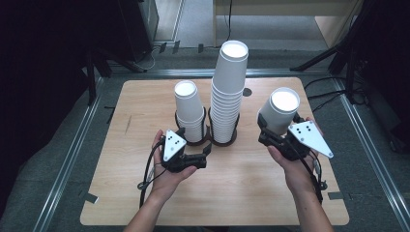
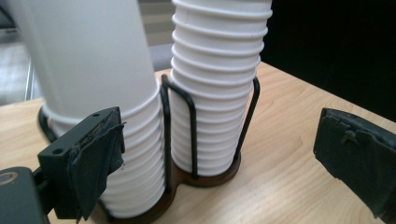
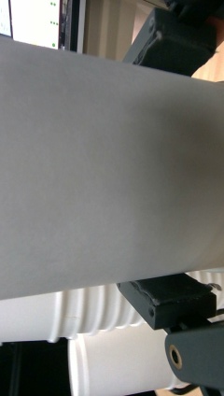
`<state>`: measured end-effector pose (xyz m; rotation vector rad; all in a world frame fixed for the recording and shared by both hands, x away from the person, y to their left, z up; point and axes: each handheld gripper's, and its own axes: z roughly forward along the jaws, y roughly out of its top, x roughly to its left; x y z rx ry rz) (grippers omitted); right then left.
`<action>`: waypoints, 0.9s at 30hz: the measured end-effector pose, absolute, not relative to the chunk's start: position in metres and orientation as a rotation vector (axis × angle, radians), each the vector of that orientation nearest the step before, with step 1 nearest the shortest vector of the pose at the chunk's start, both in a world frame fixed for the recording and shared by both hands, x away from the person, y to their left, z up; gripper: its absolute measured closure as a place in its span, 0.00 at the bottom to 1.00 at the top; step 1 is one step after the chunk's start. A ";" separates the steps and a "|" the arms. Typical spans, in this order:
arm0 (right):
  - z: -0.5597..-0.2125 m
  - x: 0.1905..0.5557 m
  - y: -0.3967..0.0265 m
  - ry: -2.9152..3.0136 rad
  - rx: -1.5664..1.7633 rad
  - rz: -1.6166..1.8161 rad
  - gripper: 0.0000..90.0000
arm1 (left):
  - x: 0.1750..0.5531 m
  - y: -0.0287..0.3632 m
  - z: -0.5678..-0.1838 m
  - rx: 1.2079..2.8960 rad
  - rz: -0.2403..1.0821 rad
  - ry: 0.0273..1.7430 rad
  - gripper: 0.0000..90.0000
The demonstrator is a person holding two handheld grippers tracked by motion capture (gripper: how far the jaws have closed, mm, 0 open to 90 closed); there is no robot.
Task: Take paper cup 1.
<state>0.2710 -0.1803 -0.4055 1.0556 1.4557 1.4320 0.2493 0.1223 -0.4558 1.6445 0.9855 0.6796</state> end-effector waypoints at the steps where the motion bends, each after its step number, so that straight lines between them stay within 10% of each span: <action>1: -0.409 0.271 -0.180 1.465 1.049 1.429 0.15 | 0.248 0.124 -0.457 1.648 0.678 0.989 0.02; 27: -0.464 0.263 -0.151 1.627 0.697 1.114 0.16 | 0.234 0.130 -0.457 1.695 0.578 0.944 0.02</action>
